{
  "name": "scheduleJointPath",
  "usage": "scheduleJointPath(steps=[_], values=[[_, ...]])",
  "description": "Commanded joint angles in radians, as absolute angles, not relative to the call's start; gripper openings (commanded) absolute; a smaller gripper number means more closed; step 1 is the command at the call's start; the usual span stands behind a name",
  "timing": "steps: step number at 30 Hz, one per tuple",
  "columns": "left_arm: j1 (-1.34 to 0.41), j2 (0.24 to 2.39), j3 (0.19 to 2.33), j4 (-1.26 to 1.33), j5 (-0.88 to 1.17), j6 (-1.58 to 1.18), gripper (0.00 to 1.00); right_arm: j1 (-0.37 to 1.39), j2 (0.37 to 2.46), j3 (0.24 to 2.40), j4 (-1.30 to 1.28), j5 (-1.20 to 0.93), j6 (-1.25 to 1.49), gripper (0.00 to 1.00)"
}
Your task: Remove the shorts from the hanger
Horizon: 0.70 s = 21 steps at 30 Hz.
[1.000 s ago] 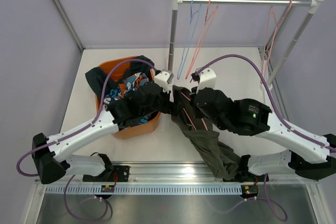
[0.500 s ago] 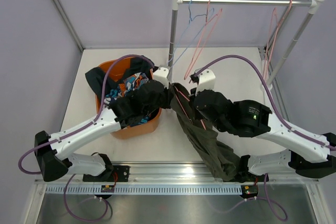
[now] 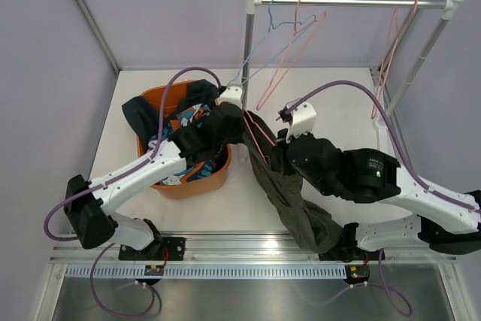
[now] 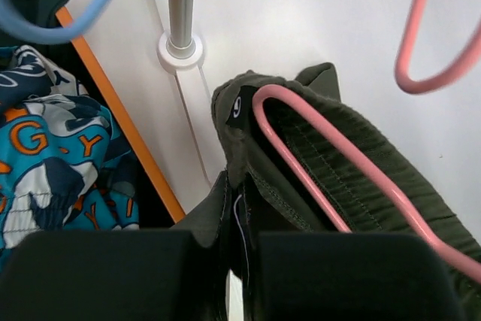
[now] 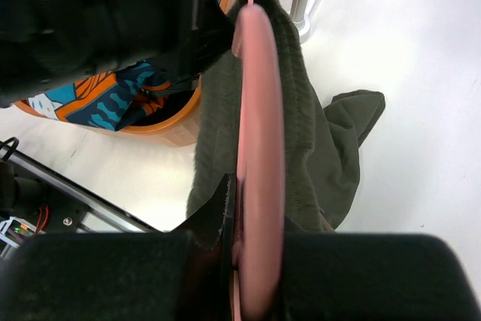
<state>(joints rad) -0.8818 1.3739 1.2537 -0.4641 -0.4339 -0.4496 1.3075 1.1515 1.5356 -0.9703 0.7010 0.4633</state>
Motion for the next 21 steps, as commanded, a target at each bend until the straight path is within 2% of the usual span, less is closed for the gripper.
scheduleJointPath(steps=[1, 7, 13, 21], values=[[-0.850, 1.407, 1.295, -0.427, -0.482, -0.453, 0.00, 1.338, 1.132, 1.569, -0.985, 0.721, 0.480, 0.00], [-0.868, 1.347, 1.243, -0.385, -0.316, -0.437, 0.00, 1.341, 1.129, 1.569, -0.960, 0.752, 0.457, 0.00], [-0.975, 1.164, 1.172, -0.330, -0.147, -0.370, 0.00, 1.339, 1.152, 1.583, -0.922, 0.824, 0.413, 0.00], [-1.152, 1.075, 1.200, -0.414, -0.092, -0.296, 0.00, 1.338, 1.213, 1.646, -0.813, 0.873, 0.275, 0.00]])
